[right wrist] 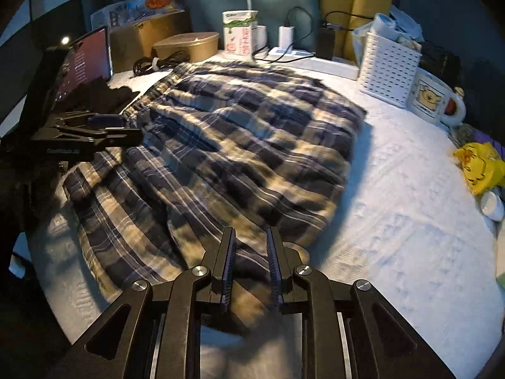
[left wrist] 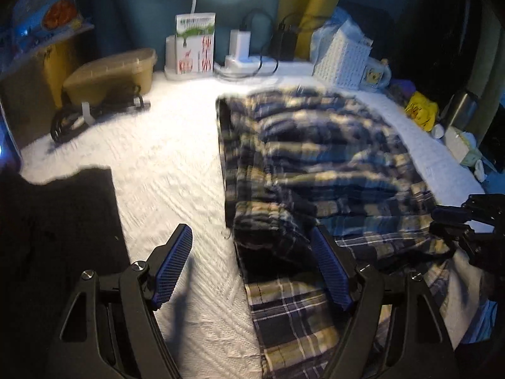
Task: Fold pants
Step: 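Open the right tool and release the pants, then grasp the folded plaid pants with both tools and lift them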
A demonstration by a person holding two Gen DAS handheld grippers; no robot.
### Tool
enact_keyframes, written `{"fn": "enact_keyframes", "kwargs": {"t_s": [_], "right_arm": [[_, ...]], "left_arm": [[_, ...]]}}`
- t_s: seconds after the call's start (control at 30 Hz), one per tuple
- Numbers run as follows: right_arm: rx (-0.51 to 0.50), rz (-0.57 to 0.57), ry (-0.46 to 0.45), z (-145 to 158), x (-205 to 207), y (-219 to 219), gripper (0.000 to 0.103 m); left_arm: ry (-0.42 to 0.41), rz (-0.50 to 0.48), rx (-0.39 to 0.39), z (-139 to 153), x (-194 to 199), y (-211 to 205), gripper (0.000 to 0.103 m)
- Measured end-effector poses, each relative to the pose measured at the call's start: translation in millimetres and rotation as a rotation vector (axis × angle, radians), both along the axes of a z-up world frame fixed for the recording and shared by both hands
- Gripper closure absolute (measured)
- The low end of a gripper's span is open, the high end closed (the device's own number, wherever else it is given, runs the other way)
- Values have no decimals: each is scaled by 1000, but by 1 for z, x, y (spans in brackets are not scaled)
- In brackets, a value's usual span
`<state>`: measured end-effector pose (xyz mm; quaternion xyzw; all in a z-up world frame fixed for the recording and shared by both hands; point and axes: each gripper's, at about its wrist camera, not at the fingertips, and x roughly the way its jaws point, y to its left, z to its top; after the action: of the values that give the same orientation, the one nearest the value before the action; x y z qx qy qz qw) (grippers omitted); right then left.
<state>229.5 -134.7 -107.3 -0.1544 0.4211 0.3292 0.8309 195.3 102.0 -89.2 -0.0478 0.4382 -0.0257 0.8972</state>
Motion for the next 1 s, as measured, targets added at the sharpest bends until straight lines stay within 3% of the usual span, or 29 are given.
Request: {"fn": "enact_keyframes", "kwargs": {"t_s": [0.03, 0.07, 0.1, 0.17, 0.33, 0.6, 1.0], "right_arm": [[1, -8, -7, 3, 2, -3, 80], [4, -15, -17, 7, 3, -7, 72], [11, -24, -29, 12, 6, -11, 50], [36, -52, -51, 18, 15, -18, 27], [88, -95, -78, 29, 49, -21, 27], [135, -151, -34, 23, 108, -18, 27], [204, -169, 71, -7, 161, -15, 27]], "left_arm": [[-13, -2, 4, 6, 1, 2, 25], [-24, -1, 9, 11, 4, 5, 25], [-35, 0, 11, 15, 8, 7, 25], [-46, 7, 20, 21, 21, 13, 25], [-46, -26, 13, 21, 61, 18, 25], [-1, -85, -6, 3, 112, 16, 25], [53, -164, -144, -20, 148, 22, 26]]}}
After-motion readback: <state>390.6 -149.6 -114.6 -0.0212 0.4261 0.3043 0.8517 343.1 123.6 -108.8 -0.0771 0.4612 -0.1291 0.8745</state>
